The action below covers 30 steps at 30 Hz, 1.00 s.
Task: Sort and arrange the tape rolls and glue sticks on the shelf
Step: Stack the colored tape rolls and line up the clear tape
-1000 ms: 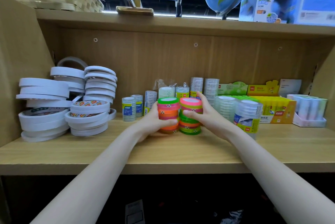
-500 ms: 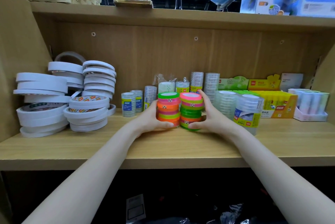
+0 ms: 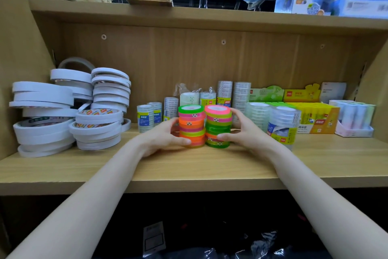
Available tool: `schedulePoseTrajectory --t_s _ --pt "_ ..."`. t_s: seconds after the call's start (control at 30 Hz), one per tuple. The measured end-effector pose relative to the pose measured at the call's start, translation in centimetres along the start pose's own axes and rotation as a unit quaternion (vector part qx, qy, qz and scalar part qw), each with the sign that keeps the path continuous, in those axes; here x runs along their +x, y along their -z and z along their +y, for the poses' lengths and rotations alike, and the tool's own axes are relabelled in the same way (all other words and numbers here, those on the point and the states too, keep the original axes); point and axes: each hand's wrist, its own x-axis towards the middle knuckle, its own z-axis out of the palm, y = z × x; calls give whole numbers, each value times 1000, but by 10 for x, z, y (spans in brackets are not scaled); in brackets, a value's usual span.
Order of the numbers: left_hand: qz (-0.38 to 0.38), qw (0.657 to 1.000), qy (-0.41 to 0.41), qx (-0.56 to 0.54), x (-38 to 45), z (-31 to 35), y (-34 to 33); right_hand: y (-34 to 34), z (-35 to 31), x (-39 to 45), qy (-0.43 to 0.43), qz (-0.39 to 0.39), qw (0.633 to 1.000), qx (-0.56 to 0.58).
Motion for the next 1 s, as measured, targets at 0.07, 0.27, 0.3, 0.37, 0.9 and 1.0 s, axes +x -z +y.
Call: schedulePoseTrajectory --t_s 0.07,0.27,0.3,0.37,0.9,1.0 --pt "18 1000 1 26 1 0 -1 0 0 1 -5 8 1000 4" --pt "44 996 -10 77 5 1 -6 -1 3 4 8 1 998 -70" --pt "40 995 -10 88 5 1 -7 -1 3 4 5 -10 997 -76" --pt "37 993 -10 108 5 0 -9 -2 3 2 0 -17 996 -91" --pt "128 987 -55 -79 5 14 -22 -11 -6 8 16 19 998 64" --pt "151 982 -78 -84 11 18 -34 -16 -8 9 32 10 997 69"
